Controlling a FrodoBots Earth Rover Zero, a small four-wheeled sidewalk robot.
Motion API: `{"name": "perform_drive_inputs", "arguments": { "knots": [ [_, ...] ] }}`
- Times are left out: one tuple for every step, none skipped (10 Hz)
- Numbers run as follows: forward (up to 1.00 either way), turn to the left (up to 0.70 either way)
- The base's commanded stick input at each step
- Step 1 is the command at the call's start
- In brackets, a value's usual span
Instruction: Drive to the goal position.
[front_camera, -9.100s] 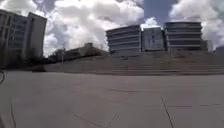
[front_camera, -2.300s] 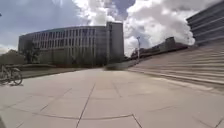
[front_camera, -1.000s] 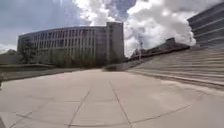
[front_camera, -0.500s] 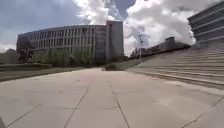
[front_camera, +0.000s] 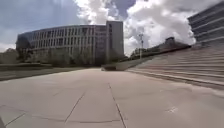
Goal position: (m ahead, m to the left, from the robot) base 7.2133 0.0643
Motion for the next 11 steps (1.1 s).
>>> {"name": "perform_drive_inputs", "arguments": {
  "knots": [
    [0.7, 0.35],
    [0.7, 0.0],
    [0.7, 0.0],
    [0.7, 0.0],
    [0.7, 0.0],
    [0.7, 0.0],
    [0.7, 0.0],
    [0.7, 0.0],
    [0.7, 0.0],
    [0.7, 0.0],
    [0.7, 0.0]
  ]
}}
